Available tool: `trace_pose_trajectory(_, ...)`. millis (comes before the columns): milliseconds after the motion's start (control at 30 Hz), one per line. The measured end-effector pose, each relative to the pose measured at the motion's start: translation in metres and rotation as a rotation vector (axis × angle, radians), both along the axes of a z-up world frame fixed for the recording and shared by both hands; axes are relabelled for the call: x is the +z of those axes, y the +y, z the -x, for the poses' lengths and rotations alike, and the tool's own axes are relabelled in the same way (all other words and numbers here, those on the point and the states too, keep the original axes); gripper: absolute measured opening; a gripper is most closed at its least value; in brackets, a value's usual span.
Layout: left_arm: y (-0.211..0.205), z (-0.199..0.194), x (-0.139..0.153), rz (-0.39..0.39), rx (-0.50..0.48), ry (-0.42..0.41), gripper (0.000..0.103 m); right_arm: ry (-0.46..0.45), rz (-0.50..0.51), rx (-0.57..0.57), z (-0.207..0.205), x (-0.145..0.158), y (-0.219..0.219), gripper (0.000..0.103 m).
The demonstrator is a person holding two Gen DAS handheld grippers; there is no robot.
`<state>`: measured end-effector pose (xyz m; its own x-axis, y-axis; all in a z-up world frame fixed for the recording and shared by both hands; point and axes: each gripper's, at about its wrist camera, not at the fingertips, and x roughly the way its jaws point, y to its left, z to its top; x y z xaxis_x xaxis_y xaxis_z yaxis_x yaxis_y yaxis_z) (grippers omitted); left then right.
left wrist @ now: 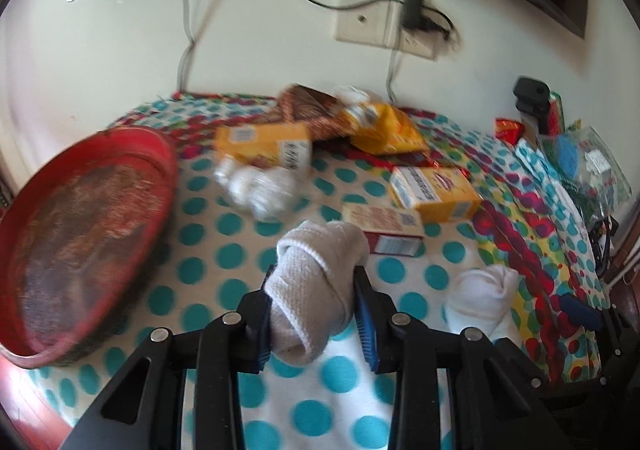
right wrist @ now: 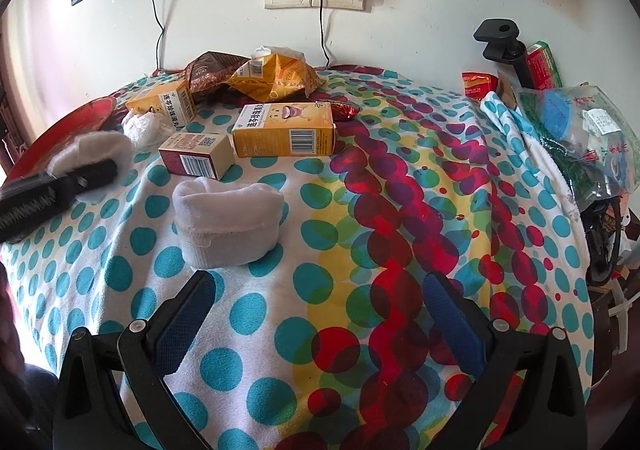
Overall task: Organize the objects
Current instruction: 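Carry the white sock with the left gripper into the red tray and release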
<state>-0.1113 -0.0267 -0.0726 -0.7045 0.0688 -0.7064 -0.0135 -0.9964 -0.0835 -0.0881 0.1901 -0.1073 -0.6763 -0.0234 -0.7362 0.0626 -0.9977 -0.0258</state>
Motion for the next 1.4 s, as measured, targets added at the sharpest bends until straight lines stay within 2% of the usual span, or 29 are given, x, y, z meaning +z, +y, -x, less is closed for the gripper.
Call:
trace_pose_trajectory(133, -0.036, -0.006, 0.014, -0.005, 0.072, 0.034, 0.034, -0.007, 0.004, 0.004, -0.002, -0.001, -0.003, 0.103)
trace_pose_trajectory(300, -0.095, -0.011, 0.022, -0.009, 0.188, 0.038, 0.034, -0.004, -0.003, 0.011, -0.004, 0.001, -0.010, 0.103)
trace_pose_trajectory(467, -0.159, -0.021, 0.014, -0.014, 0.319, 0.018, 0.034, 0.006, -0.011, 0.025, -0.006, 0.003, -0.016, 0.103)
trace_pose_trajectory(700, -0.222, -0.024, -0.002, -0.004, 0.439, -0.040, 0.034, 0.008, -0.018, 0.048, -0.006, 0.003, -0.026, 0.103)
trace_pose_trajectory(900, -0.244, -0.012, -0.008, 0.018, 0.476, -0.078, 0.034, 0.004, -0.026, 0.063, -0.004, 0.001, -0.035, 0.103)
trace_pose_trajectory(1067, -0.253, 0.001, -0.015, 0.007, 0.492, -0.103, 0.035, 0.010, -0.033, 0.079, -0.006, 0.004, -0.041, 0.103)
trace_pose_trajectory(1233, -0.254, 0.007, -0.023, -0.012, 0.493, -0.124, 0.042, 0.015, -0.043, 0.092, -0.008, 0.008, -0.050, 0.103)
trace_pose_trajectory(1300, -0.254, 0.007, -0.026, -0.015, 0.490, -0.138, 0.059, 0.015, -0.047, 0.093, -0.008, 0.010, -0.052, 0.103)
trace_pose_trajectory(1400, -0.253, -0.003, -0.022, -0.018, 0.505, -0.102, 0.059, 0.012, -0.048, 0.096, -0.007, 0.014, -0.056, 0.103)
